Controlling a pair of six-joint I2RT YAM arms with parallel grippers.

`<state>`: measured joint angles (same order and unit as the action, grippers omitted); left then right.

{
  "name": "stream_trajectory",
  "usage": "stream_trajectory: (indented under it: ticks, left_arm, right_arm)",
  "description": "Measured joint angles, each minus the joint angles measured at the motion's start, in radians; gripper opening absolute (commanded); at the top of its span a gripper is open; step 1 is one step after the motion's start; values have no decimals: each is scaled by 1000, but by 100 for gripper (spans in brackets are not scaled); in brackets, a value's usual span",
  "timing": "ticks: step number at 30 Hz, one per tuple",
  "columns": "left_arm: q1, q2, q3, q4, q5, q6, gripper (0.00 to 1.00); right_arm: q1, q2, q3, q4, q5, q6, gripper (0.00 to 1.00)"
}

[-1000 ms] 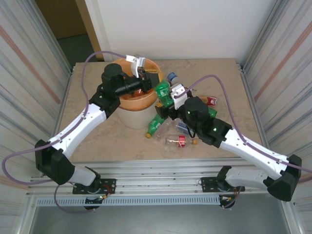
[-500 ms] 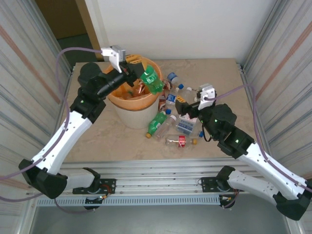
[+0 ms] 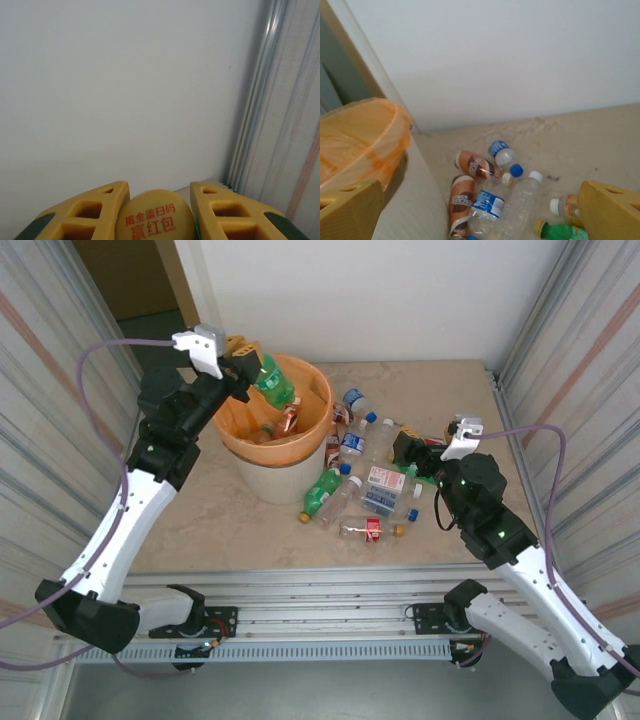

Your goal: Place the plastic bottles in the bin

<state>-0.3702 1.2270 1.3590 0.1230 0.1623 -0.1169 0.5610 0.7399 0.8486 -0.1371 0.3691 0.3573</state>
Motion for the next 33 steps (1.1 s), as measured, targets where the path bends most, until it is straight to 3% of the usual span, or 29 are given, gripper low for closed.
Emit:
stream_trajectory:
  ticks: [10, 26, 33]
  left_arm:
    - [53, 95, 0, -51, -8, 43, 2]
    - [57, 248, 48, -301, -102, 225, 8]
    - [57, 307, 81, -364, -139, 259, 31]
  right_arm:
    - [-20, 124, 26, -157, 28, 53, 98]
    - [-70, 206, 40, -248, 16, 108, 98]
    - [-72, 224, 40, -279, -6, 132, 98]
